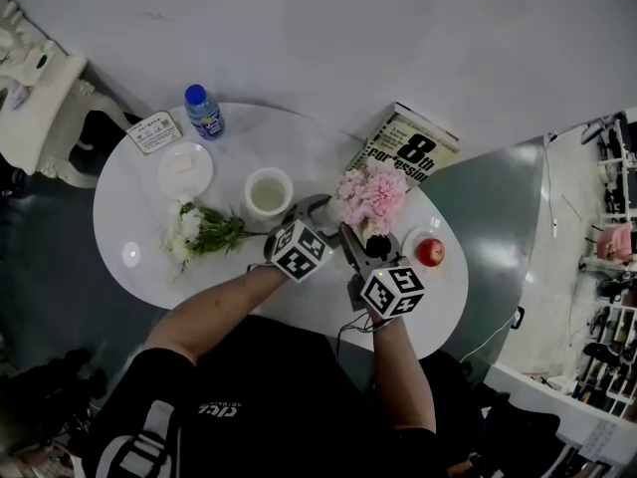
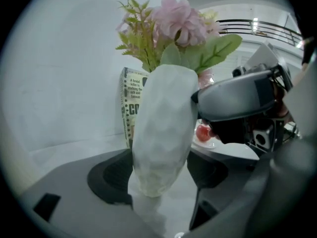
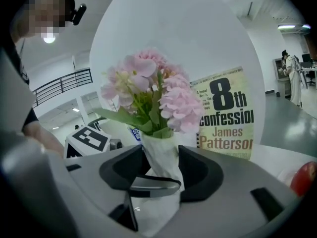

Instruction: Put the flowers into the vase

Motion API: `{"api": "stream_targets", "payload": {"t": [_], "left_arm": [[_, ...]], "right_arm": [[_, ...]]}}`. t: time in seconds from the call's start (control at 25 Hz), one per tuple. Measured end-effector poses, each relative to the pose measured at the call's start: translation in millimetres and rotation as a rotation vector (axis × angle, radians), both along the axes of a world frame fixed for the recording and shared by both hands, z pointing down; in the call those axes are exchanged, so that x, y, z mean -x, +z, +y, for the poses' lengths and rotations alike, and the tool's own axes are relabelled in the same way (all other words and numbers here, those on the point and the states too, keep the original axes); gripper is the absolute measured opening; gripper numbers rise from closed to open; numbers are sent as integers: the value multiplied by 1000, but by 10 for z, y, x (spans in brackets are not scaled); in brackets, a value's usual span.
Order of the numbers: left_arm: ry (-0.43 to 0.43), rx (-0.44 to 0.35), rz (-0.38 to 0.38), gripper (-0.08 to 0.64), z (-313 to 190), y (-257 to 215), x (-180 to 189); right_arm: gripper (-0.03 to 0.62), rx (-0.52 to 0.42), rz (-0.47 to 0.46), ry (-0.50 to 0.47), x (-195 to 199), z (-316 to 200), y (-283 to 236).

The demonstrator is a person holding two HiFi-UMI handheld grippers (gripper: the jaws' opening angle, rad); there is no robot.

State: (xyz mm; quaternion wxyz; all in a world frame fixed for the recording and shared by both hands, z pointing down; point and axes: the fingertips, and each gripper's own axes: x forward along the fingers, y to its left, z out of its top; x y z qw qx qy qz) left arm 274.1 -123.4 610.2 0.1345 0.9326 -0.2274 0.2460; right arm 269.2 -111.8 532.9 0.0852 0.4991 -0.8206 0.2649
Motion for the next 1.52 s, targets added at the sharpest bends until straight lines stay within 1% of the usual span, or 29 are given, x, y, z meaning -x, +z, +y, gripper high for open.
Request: {"api": "stream_targets", "payload": {"t": [0.12,0.24,0.36,0.6,0.96,1.52], "left_arm": [[0,10,3,347,-4,-2,1],[6,21,-7,347,-19,-11,1],[18,6,-28,347,-5,-24,-3],[16,-13,-37,347,30,-68,19],[-4,-30,-47,347,66,-148,95],[-52,-36,-27,347,186,-309,145]], "right_arm": [[224,24,-4,5,-16,30,69],[224,25,-6,6,-19,22,82],[224,29,4,-4,-6,28,102],[224,38,15,-7,-20,63,141],[224,31,3,-1,-45,136,100],[224,10,-25,17,-144,306,-19]]}}
